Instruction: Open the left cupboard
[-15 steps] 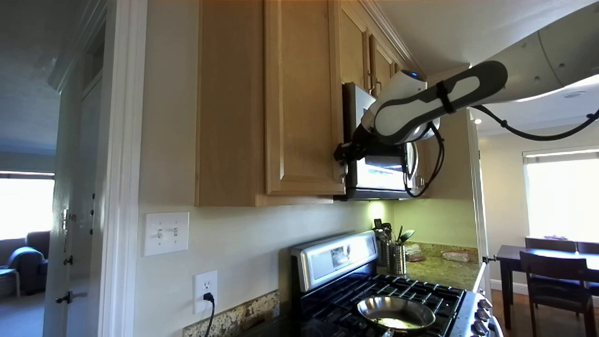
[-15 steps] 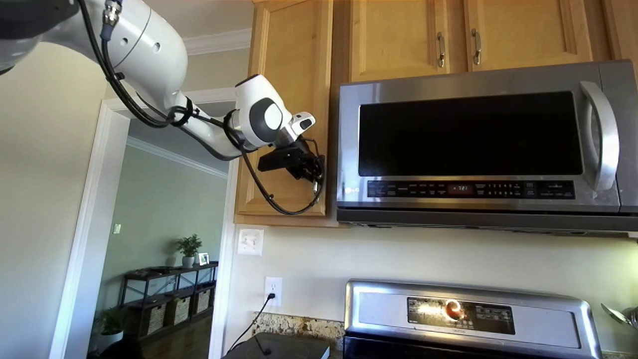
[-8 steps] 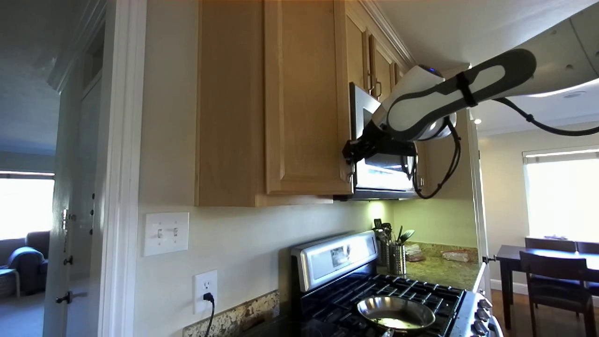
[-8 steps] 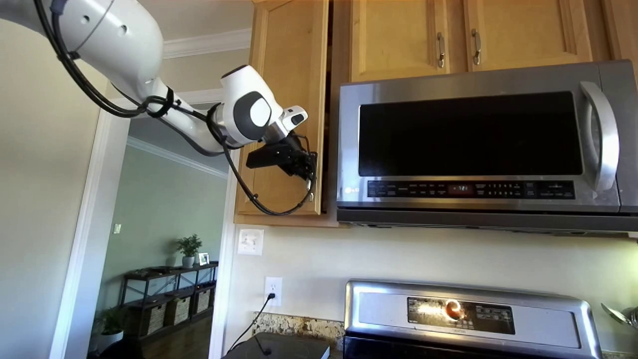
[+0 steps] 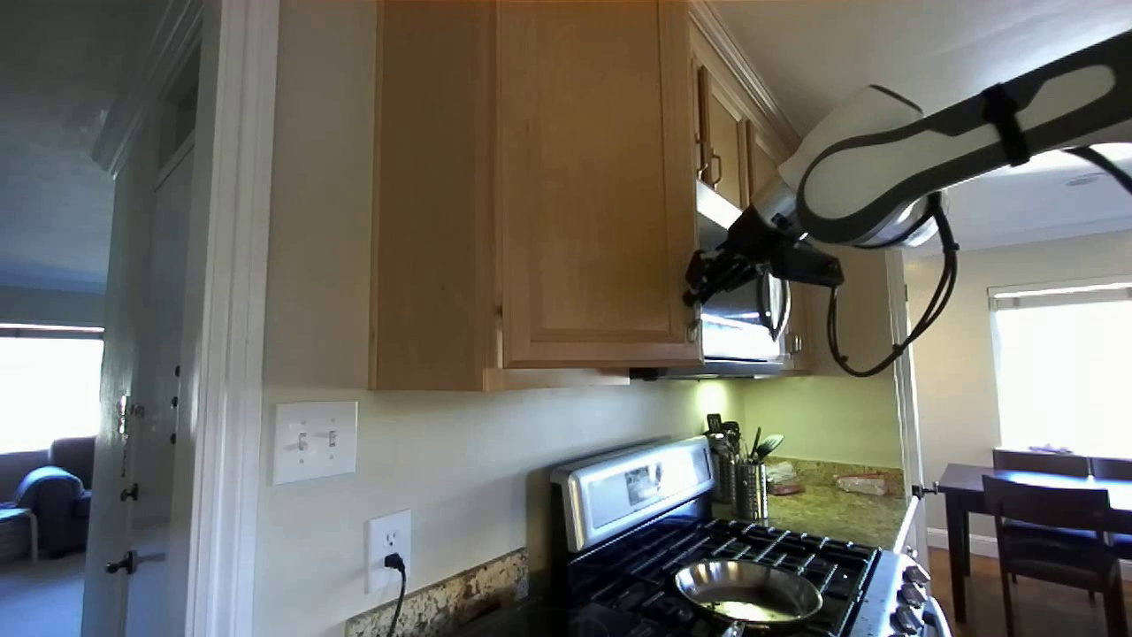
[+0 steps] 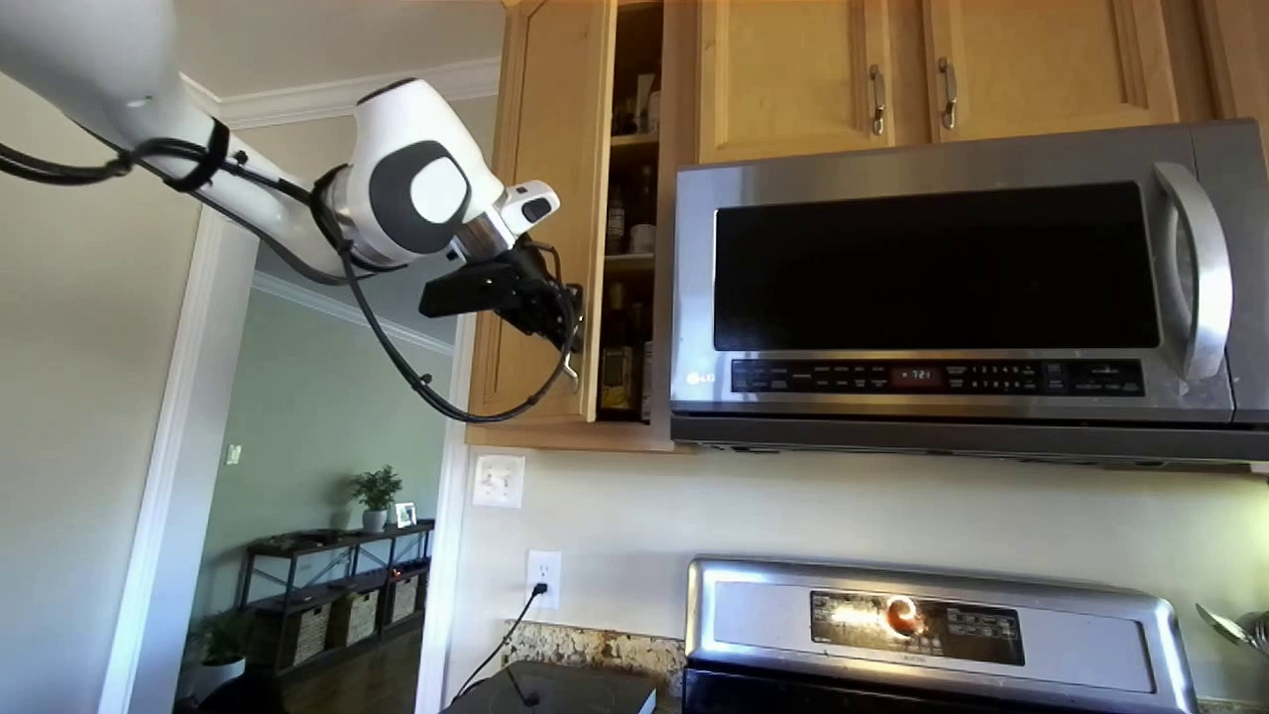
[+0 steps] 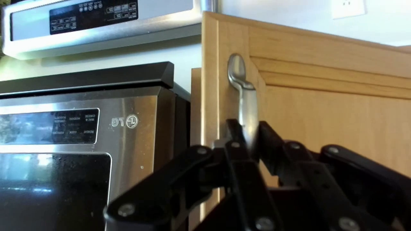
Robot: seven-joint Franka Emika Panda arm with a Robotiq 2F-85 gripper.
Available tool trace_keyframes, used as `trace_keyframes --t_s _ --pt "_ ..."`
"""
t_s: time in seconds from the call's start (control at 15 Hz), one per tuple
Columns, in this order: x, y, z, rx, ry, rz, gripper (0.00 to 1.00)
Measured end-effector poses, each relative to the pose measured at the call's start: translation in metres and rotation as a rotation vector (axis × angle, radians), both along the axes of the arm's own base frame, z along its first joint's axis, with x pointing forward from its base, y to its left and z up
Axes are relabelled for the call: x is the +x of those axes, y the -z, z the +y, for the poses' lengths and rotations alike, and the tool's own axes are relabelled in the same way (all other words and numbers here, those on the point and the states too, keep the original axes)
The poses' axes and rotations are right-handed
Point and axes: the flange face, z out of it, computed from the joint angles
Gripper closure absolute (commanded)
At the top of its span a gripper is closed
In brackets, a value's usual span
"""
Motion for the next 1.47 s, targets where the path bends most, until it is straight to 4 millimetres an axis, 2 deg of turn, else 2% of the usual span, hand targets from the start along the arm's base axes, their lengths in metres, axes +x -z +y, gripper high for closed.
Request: trace_keyframes --t_s 0.2,0.27,0.4,0.6,0.73,0.87,1.0,1.47 --pt "-0.048 -0.002 0.022 -0.048 -0.079 0.027 0.9" --pt "-0.064 -0.003 0.034 -0.061 -0.109 0.036 0.57" --pt "-0.097 -0.001 0.065 -0.087 -0.185 0.055 0.52" --pt "-0.141 0.013 0.137 -0.128 -0.346 0.084 0.32" --pt "-0.163 0.016 0.176 -0.155 -0.446 0.085 0.19" --pt "-0.174 0.031 0.201 -0.178 -0.521 0.136 0.06" --pt "-0.179 0.044 0.213 -0.203 -0.565 0.169 0.0" --pt "-0.175 0.067 0.216 -0.254 -0.607 0.264 0.0"
